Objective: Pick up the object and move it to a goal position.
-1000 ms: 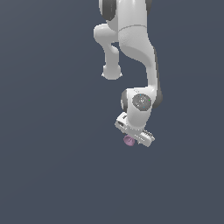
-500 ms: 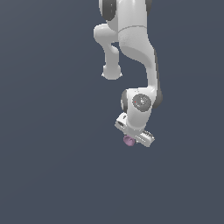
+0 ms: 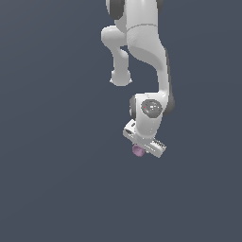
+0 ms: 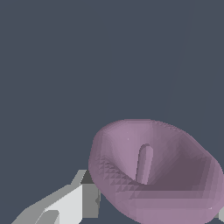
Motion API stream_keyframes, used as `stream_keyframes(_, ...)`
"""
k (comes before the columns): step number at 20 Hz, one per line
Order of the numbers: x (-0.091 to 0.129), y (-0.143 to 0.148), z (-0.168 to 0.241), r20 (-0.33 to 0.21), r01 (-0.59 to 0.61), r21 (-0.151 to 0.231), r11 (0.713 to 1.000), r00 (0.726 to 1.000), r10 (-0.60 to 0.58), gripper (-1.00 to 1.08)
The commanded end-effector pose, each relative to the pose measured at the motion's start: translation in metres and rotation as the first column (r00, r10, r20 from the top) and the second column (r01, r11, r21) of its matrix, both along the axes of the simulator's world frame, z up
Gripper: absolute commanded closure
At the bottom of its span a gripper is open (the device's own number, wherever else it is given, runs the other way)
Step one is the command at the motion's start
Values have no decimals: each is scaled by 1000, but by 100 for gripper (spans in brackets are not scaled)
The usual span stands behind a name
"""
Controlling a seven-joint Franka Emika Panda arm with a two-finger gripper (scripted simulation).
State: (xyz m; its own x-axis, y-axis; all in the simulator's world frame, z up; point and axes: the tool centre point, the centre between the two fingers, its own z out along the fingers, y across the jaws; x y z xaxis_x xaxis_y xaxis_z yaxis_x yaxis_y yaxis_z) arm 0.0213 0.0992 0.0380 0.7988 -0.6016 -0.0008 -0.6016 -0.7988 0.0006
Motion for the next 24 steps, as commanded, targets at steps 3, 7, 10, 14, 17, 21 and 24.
stream_keyframes(3,-4,-13,17,1,1,0,1000,1000,-1,108)
stream_keyframes(7,-9,-32,41,1,1,1,1000,1000,-1,108)
stream_keyframes(10,-15,-50,65,1,1,1,1000,1000,-1,108)
stream_keyframes(14,-24,-79,103,1,1,2,1000,1000,-1,108)
stream_keyframes(17,-30,-102,133,1,1,2,1000,1000,-1,108)
stream_keyframes(21,-39,-133,174,1,2,3,1000,1000,-2,108)
stream_keyframes(24,-46,-156,204,1,2,3,1000,1000,-2,108)
